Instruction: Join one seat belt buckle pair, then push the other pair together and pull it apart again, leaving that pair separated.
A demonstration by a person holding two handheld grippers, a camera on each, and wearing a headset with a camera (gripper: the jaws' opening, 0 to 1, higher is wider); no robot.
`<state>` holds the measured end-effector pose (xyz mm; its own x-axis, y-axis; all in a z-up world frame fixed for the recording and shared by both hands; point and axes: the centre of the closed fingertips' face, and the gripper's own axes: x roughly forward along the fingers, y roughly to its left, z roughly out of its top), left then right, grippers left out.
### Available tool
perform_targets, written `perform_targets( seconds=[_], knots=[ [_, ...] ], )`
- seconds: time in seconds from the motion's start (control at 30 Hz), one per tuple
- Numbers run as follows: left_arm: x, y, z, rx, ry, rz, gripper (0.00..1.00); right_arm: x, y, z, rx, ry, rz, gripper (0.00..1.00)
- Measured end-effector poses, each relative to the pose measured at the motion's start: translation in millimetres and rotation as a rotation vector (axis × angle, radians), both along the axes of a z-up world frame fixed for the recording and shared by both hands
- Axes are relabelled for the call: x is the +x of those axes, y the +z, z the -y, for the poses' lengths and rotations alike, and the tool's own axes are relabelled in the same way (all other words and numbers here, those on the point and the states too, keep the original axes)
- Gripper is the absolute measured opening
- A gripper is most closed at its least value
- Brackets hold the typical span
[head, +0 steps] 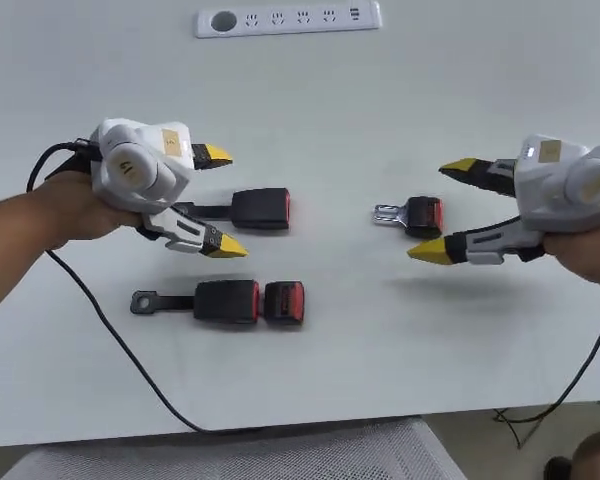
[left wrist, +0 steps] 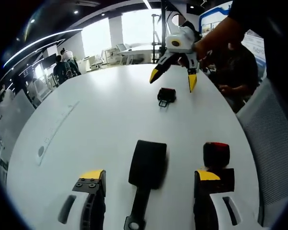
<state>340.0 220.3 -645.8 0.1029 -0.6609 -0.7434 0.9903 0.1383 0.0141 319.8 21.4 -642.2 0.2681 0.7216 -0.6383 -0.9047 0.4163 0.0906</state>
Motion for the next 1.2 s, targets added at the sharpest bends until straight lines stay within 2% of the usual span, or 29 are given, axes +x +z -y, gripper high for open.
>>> perform_targets(
  seconds=[0.17,0.23,0.33,0.47,0.57,0.6,0.67,0.73,0.77,0.8,0.83,0.87,0.93,1.03,1.2],
  knots=[
    [2.7,-13.2,2.0,0.009,-0.008,-0.024,0.75,-1.8,-15.1,6.7,-0.015,0.041,-0.058,0.74],
    [4.9,-16.3,3.1,0.009,-0.01,-0.031,0.74,-1.5,-17.9,8.9,-0.023,0.052,-0.064,0.72],
    [3.8,-19.9,3.9,0.01,-0.018,-0.057,0.69,-0.8,-21.8,11.5,-0.027,0.072,-0.076,0.7],
    [3.9,-23.4,4.2,0.011,-0.022,-0.066,0.66,-1.6,-23.9,12.4,-0.038,0.089,-0.089,0.66],
    [1.4,-26.3,5.6,0.018,-0.045,-0.064,0.63,-0.4,-21.5,11.7,-0.033,0.097,-0.091,0.63],
    [3.1,-25.4,6.9,0.016,-0.068,-0.038,0.61,-1.5,-21.0,11.3,-0.034,0.103,-0.09,0.63],
    [6.5,-24.4,6.2,0.017,-0.048,-0.042,0.58,-3.2,-21.6,11.8,-0.054,0.123,-0.072,0.61],
    [7.9,-23.2,6.1,0.009,-0.044,-0.047,0.55,-4.1,-20.3,11.5,-0.051,0.121,-0.077,0.56],
    [9.2,-24.3,4.0,0.025,-0.066,-0.019,0.53,-4.5,-19.9,10.8,-0.048,0.124,-0.078,0.54],
    [7.3,-22.5,6.0,0.01,-0.07,-0.028,0.52,-6.6,-19.5,10.6,-0.05,0.132,-0.076,0.51],
    [7.9,-21.6,3.6,0.015,-0.066,-0.029,0.52,-4.4,-21.2,12.9,-0.076,0.147,-0.044,0.49],
    [7.5,-21.0,2.7,0.015,-0.069,-0.029,0.51,-5.1,-21.1,12.5,-0.078,0.155,-0.038,0.48],
    [7.3,-18.3,3.3,0.003,-0.085,-0.022,0.45,-5.5,-20.5,10.6,-0.062,0.156,-0.052,0.44],
    [7.4,-12.7,-2.4,0.012,-0.096,-0.022,0.35,-0.7,-21.4,11.7,-0.071,0.163,-0.037,0.35],
    [8.5,-8.1,-5.0,0.015,-0.112,-0.018,0.34,1.2,-22.1,13.3,-0.062,0.182,-0.038,0.35]
  ],
)
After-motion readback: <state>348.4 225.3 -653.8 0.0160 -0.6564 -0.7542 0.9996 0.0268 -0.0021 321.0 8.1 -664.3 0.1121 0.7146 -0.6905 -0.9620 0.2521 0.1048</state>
